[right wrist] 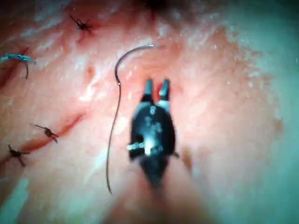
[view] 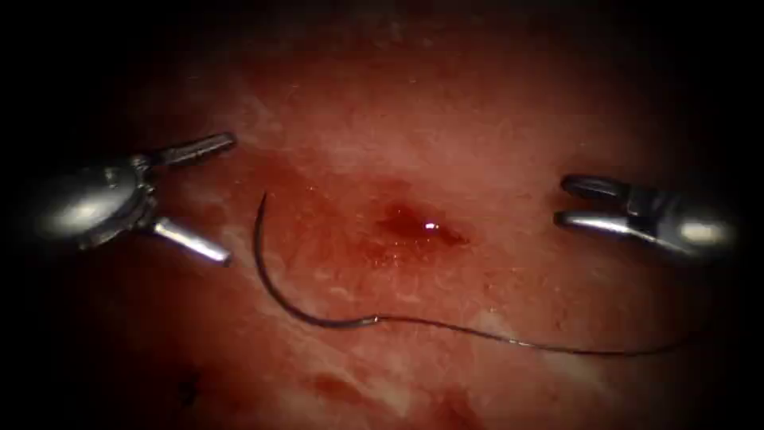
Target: Wound Closure
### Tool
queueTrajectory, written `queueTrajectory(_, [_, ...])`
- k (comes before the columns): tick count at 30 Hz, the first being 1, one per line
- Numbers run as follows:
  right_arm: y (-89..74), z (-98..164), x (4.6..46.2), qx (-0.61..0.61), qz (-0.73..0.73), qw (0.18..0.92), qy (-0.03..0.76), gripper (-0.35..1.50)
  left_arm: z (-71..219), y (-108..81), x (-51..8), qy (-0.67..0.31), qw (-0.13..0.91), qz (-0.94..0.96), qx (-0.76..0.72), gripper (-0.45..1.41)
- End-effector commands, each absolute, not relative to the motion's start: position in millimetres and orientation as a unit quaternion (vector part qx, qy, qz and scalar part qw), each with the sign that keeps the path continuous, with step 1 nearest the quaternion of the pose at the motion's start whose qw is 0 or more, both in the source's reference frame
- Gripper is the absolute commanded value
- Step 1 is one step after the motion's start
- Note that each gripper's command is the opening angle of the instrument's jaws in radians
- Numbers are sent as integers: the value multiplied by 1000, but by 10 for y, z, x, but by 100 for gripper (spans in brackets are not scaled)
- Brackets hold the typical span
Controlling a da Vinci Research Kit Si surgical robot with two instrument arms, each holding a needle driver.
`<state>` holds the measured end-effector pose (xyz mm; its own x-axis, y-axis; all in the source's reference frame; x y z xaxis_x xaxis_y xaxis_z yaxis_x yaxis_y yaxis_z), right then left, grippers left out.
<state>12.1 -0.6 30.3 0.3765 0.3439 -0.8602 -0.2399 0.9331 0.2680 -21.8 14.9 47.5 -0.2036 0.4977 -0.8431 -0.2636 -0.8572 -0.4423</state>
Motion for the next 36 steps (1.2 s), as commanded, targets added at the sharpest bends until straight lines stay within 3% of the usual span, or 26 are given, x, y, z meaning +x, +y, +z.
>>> queueTrajectory(1, [-15, 308, 125, 51, 176, 828, 530, 7, 481, 146, -224, -102, 247, 769, -581, 57])
queueTrajectory(3, [-15, 307, 125, 51, 176, 828, 530, 8, 481, 146, -224, -102, 247, 769, -581, 57])
queueTrajectory(10, [-15, 307, 125, 51, 176, 828, 531, 40, 494, 140, -227, -119, 229, 792, -553, 57])
queueTrajectory(18, [-16, 308, 123, 52, 174, 827, 532, 52, 532, 120, -229, -176, 140, 847, -482, 62])
queueTrajectory(31, [-19, 309, 128, 49, 172, 828, 532, 47, 607, 118, -240, -151, -11, 895, -419, 61])
queueTrajectory(36, [-18, 311, 129, 48, 172, 828, 532, 45, 641, 110, -244, -129, -56, 912, -385, 51])
